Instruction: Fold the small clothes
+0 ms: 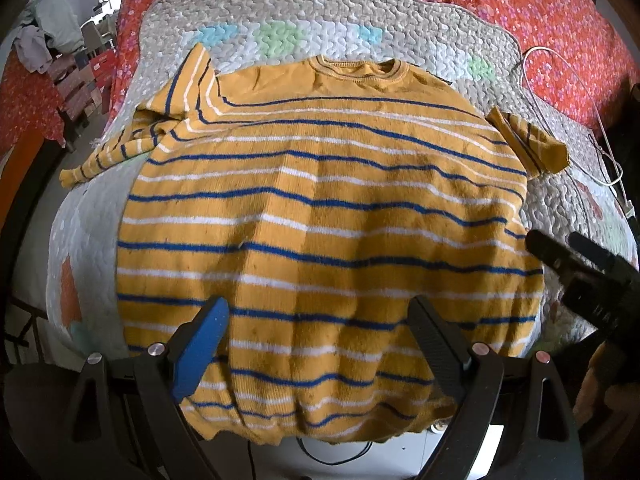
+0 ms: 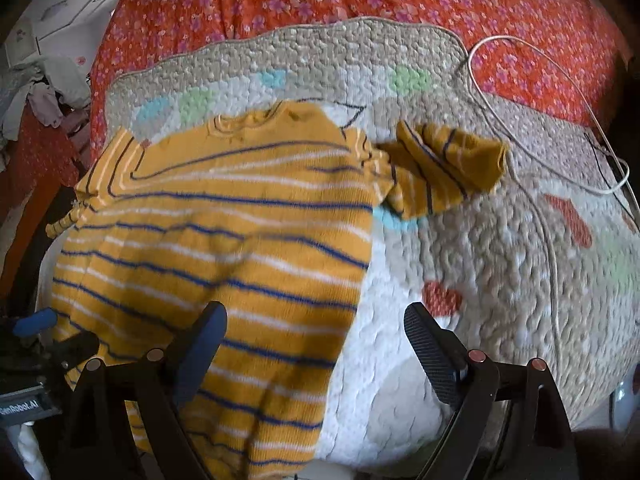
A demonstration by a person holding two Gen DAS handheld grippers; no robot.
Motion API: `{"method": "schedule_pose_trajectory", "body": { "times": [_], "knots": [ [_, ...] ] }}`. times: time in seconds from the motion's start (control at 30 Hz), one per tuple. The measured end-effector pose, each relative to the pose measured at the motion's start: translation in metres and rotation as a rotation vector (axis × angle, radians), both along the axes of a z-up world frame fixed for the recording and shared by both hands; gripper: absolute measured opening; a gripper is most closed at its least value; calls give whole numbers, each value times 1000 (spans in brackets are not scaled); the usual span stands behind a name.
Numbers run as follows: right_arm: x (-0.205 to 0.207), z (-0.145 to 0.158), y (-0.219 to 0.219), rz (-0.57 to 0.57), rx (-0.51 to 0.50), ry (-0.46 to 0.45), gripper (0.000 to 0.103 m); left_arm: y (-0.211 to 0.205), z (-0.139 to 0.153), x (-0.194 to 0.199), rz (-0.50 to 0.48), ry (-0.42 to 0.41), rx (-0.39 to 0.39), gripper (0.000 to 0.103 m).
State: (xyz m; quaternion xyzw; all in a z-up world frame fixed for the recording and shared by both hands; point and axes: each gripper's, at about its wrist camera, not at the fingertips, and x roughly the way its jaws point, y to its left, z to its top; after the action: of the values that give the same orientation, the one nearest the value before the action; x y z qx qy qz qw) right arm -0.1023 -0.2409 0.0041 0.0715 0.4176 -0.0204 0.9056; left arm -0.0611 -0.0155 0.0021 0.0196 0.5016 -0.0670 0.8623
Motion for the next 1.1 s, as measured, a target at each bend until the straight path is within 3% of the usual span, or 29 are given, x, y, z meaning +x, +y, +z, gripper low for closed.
{"method": "schedule_pose_trajectory", "body": {
  "times": [0.43,0.63,0.83,0.9,0.97,1.1],
  "knots": [
    [59,12,-19,20,-41,-19,93,-1,-4,42,-23,2,13,91],
    [90,15,-27,46,-38,-22,93,3,9,77,-49,-5,-40,91],
    [150,25,-49,52,5,-24,93,18,47,175,-55,-54,-117,91],
    [177,23,-55,50,14,-19,93,18,51,216,-64,-67,-102,91],
    [200,20,-56,61,22,-10,93,15,48,251,-93,-64,-86,91],
    [254,8,-50,110,58,42,93,4,16,316,-168,34,-69,91]
  ]
}}
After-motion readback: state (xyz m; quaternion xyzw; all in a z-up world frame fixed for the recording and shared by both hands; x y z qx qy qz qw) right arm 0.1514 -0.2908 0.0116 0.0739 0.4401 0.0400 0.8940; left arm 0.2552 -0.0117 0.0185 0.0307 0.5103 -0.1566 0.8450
